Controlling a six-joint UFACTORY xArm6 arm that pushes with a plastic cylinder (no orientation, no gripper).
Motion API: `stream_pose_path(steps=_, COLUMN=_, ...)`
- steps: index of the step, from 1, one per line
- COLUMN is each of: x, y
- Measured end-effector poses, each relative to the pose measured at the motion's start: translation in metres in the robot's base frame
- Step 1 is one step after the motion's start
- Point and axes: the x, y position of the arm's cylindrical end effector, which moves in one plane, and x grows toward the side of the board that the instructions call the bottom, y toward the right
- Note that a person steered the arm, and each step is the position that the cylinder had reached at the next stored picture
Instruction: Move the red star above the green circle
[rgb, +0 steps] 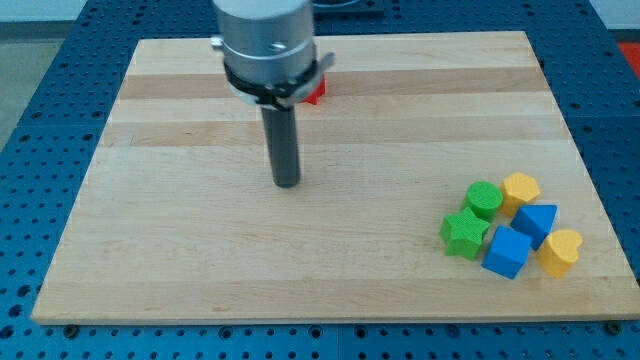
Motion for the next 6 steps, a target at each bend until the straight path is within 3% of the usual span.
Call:
stream_pose_path(steps=3, x=-0.105, y=-0.017)
stream_pose_path(steps=6, x=-0.159, y=0.0)
